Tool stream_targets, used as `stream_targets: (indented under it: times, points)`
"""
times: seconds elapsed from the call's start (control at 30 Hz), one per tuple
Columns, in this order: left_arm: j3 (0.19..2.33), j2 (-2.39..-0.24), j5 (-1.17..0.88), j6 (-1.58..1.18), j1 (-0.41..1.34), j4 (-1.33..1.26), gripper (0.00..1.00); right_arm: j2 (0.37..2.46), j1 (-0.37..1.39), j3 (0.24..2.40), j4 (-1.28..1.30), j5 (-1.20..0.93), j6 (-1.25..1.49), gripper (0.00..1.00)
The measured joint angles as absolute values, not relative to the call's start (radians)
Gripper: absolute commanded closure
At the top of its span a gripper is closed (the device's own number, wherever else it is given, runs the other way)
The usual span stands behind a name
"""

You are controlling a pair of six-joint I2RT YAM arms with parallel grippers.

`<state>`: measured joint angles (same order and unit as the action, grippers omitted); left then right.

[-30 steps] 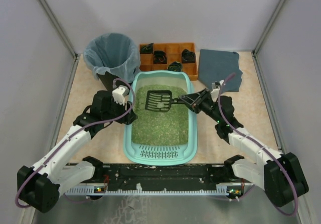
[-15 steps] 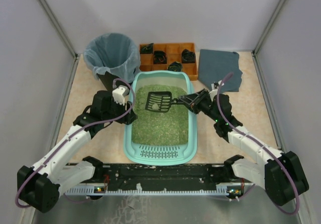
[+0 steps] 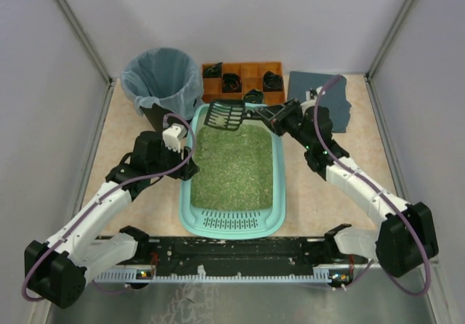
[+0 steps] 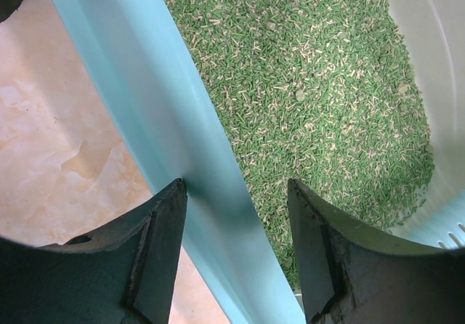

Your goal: Clean the litter box

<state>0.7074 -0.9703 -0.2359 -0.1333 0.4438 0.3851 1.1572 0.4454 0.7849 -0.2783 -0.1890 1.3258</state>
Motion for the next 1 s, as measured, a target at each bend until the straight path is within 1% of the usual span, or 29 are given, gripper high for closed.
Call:
stream_targets:
  times: [0.2, 0.43, 0.67, 0.7, 0.73, 0.77, 1.0]
  points:
    - [0.707, -0.963, -0.232, -0.133, 0.448, 0.384, 0.36, 1.29, 0.469, 0.965, -0.236, -0.153, 1.283, 1.0]
    - [0.707, -0.963, -0.229, -0.134, 0.451, 0.385, 0.32, 1.411, 0.474, 1.17, -0.208, -0.12, 1.23, 1.0]
    - [0.707, -0.957, -0.227, -0.137, 0.454, 0.385, 0.28, 1.493, 0.475, 1.303, -0.217, -0.093, 1.222, 1.0]
    - [0.707, -0.956, -0.225, -0.138, 0.454, 0.384, 0.26, 1.514, 0.476, 1.331, -0.215, -0.091, 1.222, 1.0]
    - [0.707, -0.955, -0.224, -0.138, 0.454, 0.385, 0.2, 1.537, 0.476, 1.362, -0.213, -0.091, 1.221, 1.0]
    - [0.707, -0.953, -0.22, -0.138, 0.454, 0.385, 0.17, 1.555, 0.477, 1.385, -0.21, -0.091, 1.218, 1.0]
    - [0.707, -0.949, -0.202, -0.142, 0.455, 0.385, 0.03, 1.666, 0.513, 1.57, -0.135, -0.069, 1.171, 1.0]
